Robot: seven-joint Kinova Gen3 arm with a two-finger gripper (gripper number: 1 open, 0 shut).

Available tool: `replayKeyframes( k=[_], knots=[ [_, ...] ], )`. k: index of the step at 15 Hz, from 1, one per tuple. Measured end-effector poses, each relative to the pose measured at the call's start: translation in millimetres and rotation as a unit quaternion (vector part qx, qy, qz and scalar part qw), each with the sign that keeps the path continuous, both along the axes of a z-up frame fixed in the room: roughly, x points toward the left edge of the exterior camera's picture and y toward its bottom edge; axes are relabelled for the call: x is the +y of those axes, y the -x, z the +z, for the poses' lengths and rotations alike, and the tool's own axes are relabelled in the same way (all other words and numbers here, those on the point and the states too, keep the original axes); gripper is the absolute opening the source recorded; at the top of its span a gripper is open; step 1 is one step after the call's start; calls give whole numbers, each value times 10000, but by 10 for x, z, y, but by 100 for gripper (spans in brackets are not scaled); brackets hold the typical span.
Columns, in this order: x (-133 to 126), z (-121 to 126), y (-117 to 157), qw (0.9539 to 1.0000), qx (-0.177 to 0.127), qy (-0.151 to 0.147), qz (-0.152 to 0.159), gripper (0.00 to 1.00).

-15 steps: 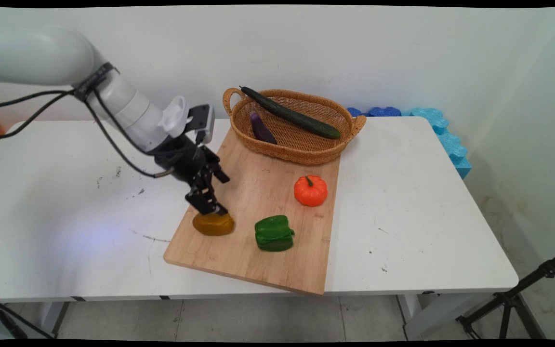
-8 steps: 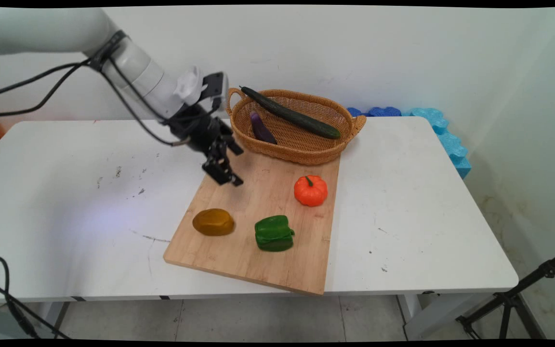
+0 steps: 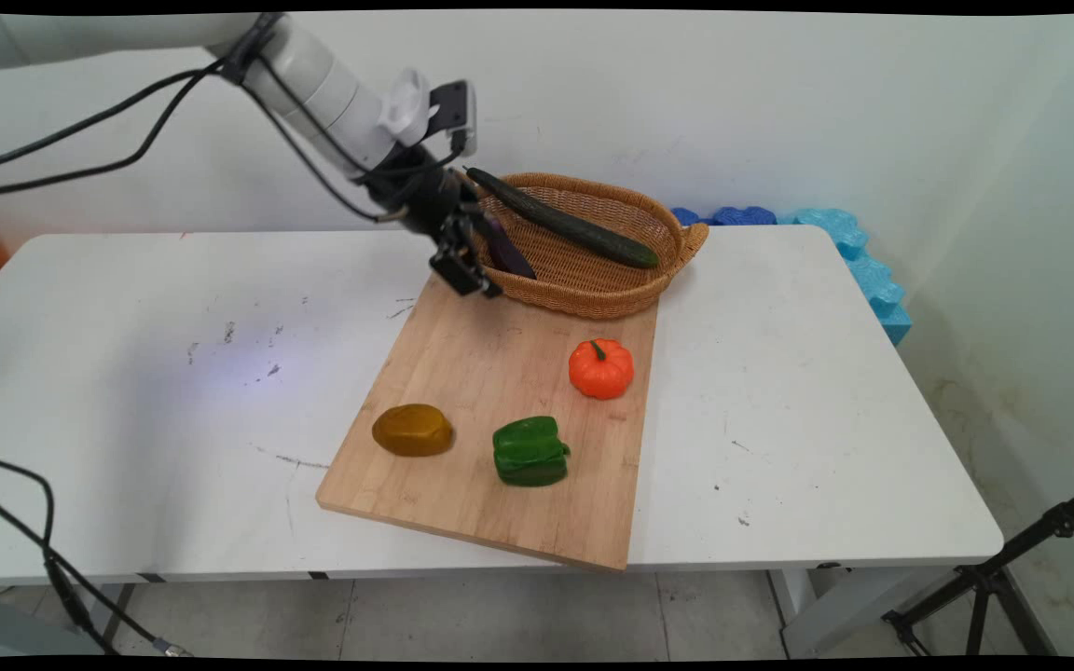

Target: Pick up the cucumber from the vegetable basket

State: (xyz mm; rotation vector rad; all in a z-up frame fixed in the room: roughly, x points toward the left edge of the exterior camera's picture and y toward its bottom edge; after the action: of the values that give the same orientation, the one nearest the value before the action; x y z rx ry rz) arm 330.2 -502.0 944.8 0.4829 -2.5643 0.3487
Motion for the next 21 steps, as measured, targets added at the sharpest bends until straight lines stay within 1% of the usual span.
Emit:
replayKeyframes(
  k=[6, 10, 13, 16, 18, 21],
  knots=[
    [-590, -11, 103, 9985, -305, 440, -148, 100],
    [-995, -103, 151, 9957, -560, 678, -279, 100],
    [-1268, -210, 168, 9926, -777, 818, -450, 100],
    [-1444, -298, 173, 9899, -927, 899, -585, 100],
    [-1587, -387, 175, 9873, -1052, 952, -714, 100],
    [-1715, -480, 174, 9846, -1165, 991, -845, 100]
  ],
)
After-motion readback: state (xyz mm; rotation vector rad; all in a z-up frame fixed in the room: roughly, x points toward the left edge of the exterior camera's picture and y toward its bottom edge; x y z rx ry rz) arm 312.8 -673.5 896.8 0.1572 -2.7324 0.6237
